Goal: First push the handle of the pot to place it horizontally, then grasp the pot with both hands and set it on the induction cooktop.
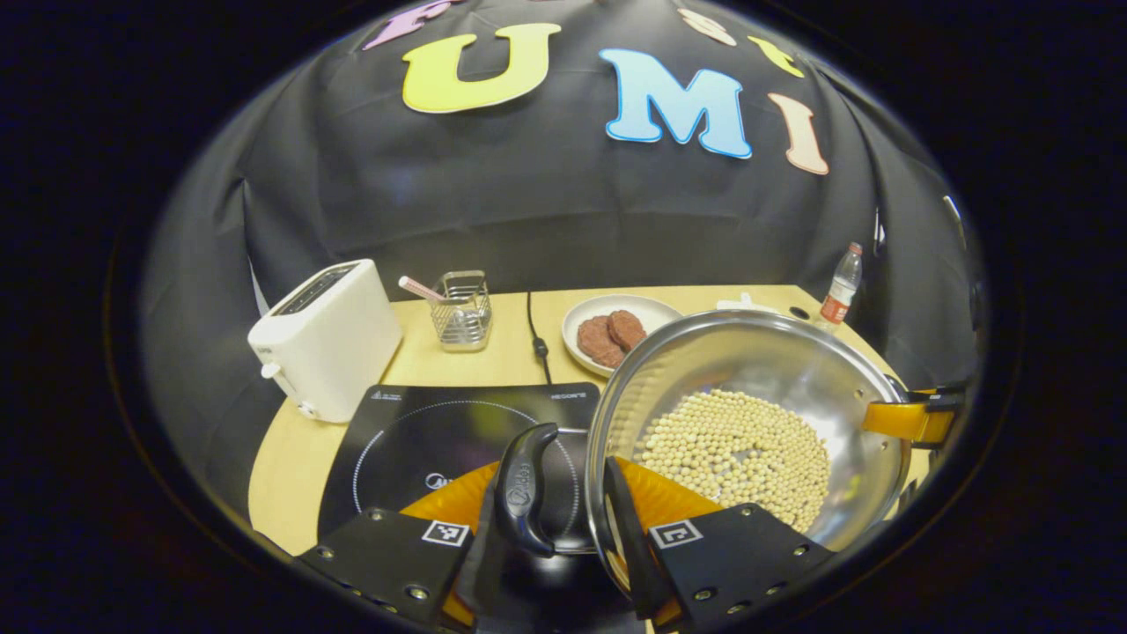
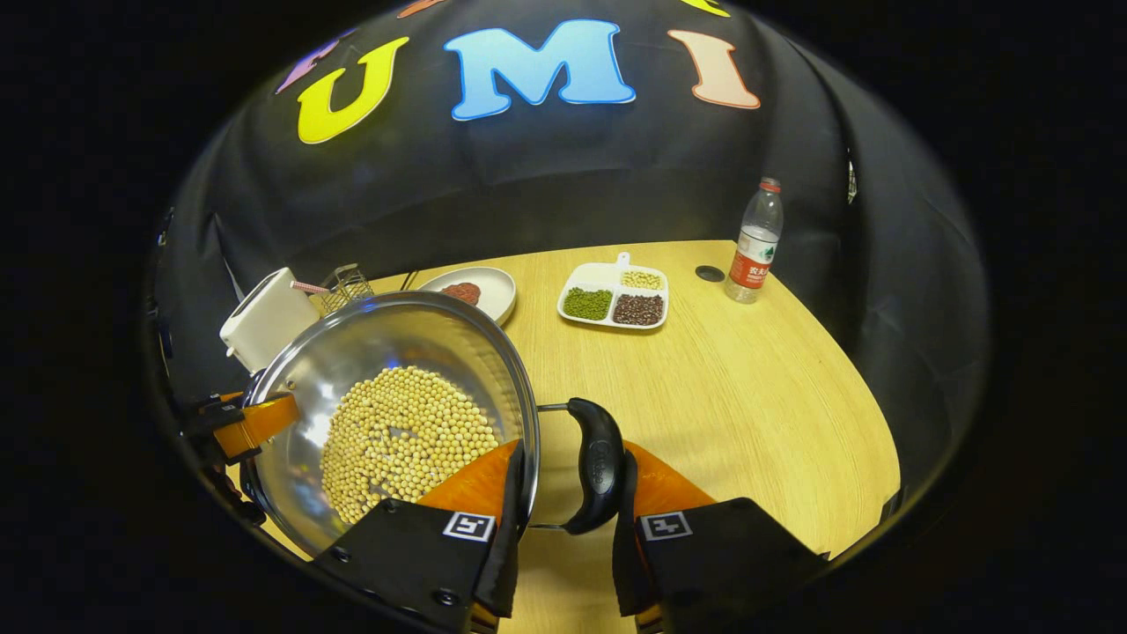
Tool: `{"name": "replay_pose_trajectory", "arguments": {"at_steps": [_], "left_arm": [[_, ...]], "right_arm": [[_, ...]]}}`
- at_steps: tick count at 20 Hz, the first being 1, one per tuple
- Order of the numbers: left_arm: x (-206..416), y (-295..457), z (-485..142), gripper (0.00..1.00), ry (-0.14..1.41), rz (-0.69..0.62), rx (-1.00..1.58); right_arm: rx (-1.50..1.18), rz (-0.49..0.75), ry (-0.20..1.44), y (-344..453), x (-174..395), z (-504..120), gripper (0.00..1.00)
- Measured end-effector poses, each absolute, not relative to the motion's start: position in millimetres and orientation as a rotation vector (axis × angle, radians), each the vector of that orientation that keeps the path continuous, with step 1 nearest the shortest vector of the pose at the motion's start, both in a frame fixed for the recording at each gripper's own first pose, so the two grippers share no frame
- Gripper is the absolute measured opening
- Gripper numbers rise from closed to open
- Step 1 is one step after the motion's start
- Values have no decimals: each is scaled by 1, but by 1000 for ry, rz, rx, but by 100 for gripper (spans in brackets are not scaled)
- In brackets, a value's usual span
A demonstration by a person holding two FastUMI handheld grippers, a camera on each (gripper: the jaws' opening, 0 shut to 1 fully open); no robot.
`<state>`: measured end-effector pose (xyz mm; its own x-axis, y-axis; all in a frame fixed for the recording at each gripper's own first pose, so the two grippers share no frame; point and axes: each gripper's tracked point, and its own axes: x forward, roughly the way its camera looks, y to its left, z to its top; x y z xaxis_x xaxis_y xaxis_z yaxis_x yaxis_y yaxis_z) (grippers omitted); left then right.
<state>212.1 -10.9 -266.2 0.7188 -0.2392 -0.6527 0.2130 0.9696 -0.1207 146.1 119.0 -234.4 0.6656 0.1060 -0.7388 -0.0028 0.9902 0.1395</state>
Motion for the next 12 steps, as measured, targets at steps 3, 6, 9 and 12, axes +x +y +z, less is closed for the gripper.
{"name": "replay_pose_trajectory", "arguments": {"at_steps": [3, 6, 9, 12], "left_arm": [[217, 11, -268, 59, 728, -239, -38], [217, 33, -275, 59, 740, -228, -42], [220, 52, -281, 59, 747, -217, -44], [224, 70, -283, 59, 748, -212, -40]], "right_arm": [[129, 72, 849, 139, 147, -233, 46], [121, 85, 860, 159, 149, -234, 46], [111, 94, 864, 177, 151, -234, 42], [112, 100, 869, 193, 153, -234, 46]]}}
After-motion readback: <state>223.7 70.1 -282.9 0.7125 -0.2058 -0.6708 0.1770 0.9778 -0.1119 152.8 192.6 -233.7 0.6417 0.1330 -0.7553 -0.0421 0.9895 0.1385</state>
